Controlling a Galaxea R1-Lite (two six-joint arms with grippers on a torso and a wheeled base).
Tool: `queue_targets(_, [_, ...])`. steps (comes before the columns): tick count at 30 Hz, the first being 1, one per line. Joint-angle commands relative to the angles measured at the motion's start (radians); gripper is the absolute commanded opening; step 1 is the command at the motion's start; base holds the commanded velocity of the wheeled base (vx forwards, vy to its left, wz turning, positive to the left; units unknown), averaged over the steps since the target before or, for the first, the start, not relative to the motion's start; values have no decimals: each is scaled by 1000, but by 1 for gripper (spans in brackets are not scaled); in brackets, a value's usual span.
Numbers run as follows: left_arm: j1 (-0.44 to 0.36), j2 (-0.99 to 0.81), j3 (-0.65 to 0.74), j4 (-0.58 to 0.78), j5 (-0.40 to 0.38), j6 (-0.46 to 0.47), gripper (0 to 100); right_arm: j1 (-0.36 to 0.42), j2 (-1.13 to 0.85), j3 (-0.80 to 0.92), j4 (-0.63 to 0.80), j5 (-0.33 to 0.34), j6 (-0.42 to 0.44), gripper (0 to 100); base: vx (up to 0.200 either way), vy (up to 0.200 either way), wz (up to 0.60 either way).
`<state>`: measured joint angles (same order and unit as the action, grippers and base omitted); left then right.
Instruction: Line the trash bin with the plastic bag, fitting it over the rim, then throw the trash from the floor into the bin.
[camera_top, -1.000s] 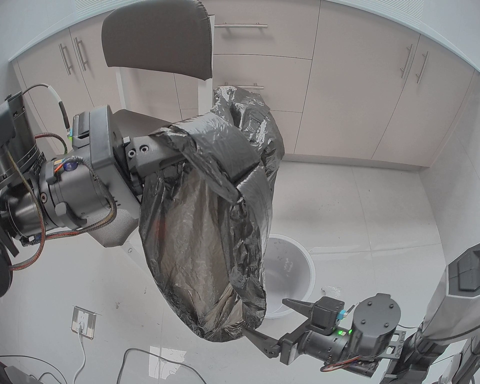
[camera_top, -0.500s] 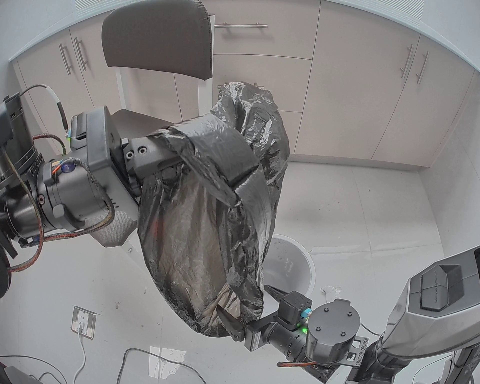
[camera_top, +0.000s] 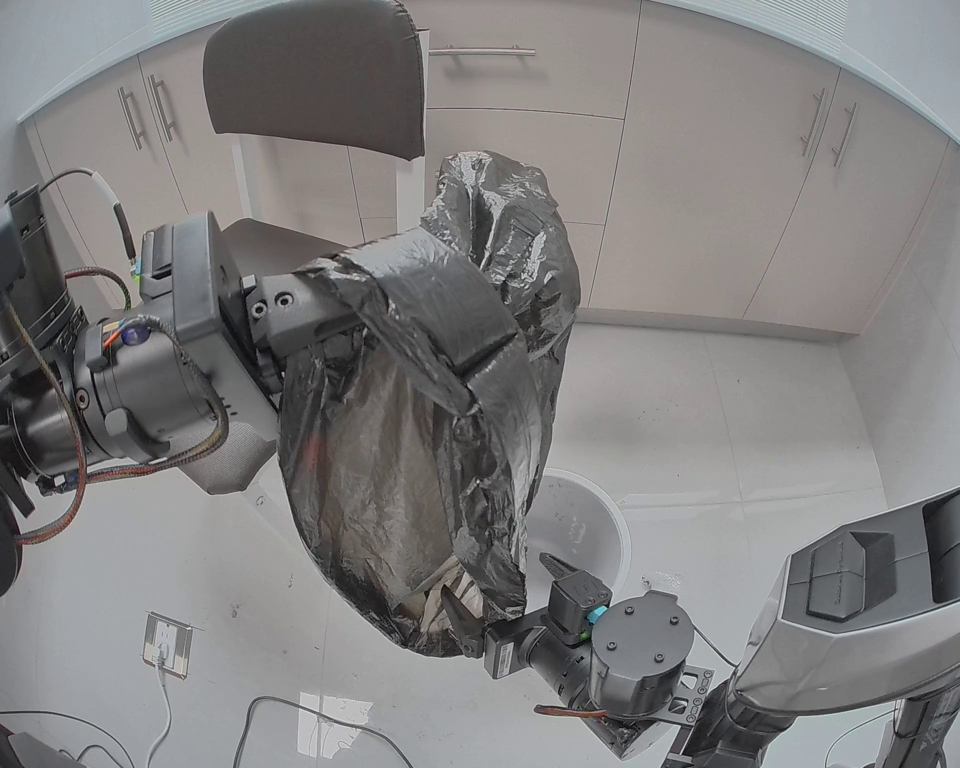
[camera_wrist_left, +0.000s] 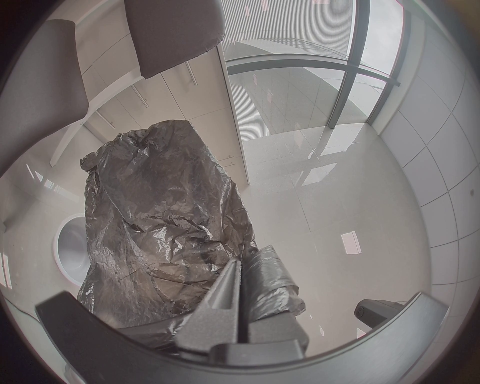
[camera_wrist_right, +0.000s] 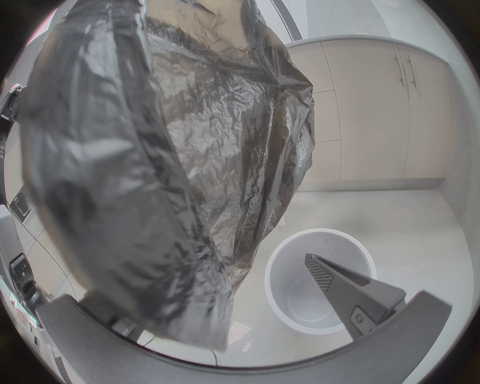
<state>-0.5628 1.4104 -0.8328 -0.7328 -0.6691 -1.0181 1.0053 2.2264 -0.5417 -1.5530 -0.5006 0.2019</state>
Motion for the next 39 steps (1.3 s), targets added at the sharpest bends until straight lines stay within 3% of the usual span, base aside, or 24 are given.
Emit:
queue_targets(1, [1,-1,0,0,0,0,0,-8,24,-12,-18,-7,1,100,0,0,0])
queue_targets(2, [0,-1,0,0,0,0,0,-10,26,-14,-18,-13,-1,100,0,0,0])
queue_targets(3, [0,-1,0,0,0,0,0,-10,26,-14,-18,-15,-1,0,0,0,0])
queue_targets(13, [1,7,1,0,2,6,0,-16,-7,3,-18,-15,-26,0,0,0,0])
queue_targets(19, [6,28,17,0,0,13,0,-96,-148,101,-18,47,-156,0,0,0,0])
queue_targets(23, [14,65,38,0,-1,38,0,-143,-283,140,77,157,-160,0,0,0,0])
queue_targets(29, [12,165,57,1,-40,127,0,-309,-516,134,415,464,-139,0,0,0,0])
queue_targets(31, [15,186,60,1,-75,145,0,-361,-568,112,507,554,-111,0,0,0,0])
queue_targets(32, [15,190,61,1,-81,145,0,-367,-576,109,521,568,-107,0,0,0,0])
queue_targets(34, [24,217,63,1,-113,147,0,-418,-639,75,639,682,-55,0,0,0,0])
queue_targets(39, [30,268,58,0,-132,148,0,-465,-712,16,812,844,28,0,0,0,0])
